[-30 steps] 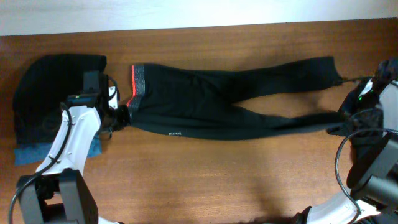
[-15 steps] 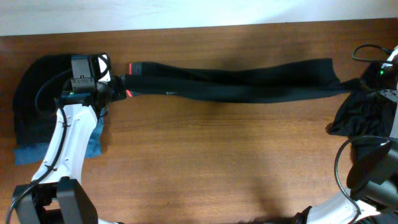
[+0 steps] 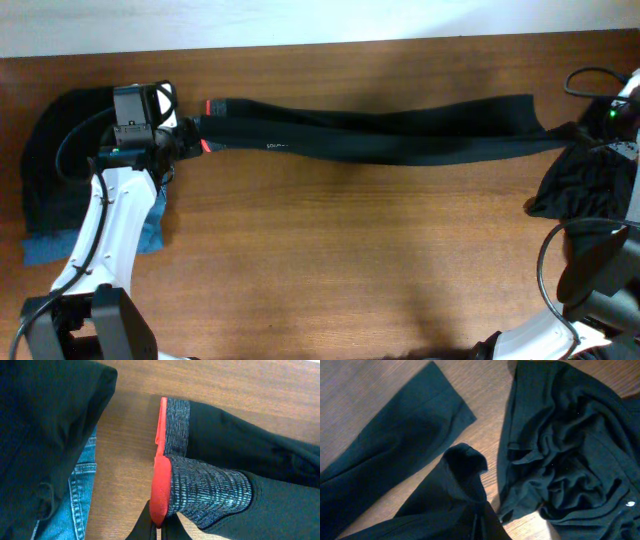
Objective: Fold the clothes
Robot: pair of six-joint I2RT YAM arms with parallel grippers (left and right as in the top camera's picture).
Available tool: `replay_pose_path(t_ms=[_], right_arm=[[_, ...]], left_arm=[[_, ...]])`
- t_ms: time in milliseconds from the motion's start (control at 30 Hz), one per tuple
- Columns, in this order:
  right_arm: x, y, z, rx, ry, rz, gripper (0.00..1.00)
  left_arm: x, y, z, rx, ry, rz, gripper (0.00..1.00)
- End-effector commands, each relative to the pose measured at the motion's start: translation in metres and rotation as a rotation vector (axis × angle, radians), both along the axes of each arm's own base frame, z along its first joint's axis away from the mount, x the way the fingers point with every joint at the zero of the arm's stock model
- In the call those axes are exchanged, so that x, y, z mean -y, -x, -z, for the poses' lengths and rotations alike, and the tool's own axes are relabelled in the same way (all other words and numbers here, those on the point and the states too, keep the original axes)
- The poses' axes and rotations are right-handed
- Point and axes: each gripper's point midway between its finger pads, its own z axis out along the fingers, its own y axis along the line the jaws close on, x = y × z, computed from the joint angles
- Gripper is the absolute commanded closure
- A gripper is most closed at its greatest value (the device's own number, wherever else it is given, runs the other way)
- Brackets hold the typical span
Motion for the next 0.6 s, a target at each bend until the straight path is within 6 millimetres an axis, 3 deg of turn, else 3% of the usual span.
replay_pose_path(t_ms=[0,200,567], right_arm=[[-0.012,-0.012,-0.009,0.025,0.011,-0.029,0.96],[-0.021,-0.015,0.001,-0.007,0.005,-0.018,0.96],[-0.017,-0.028,0.029,-0.034,-0.022,0.005,0.96]], left_arm=[[-0.004,-0.009,-0.017,0.059,-0.005,-0.03,0.99],[0.009,-0.021,-0.004,0.059,-0.032,-0.013,0.99],[-0.005,-0.038,0.017,0.066,-0.115,-0.095,0.99]])
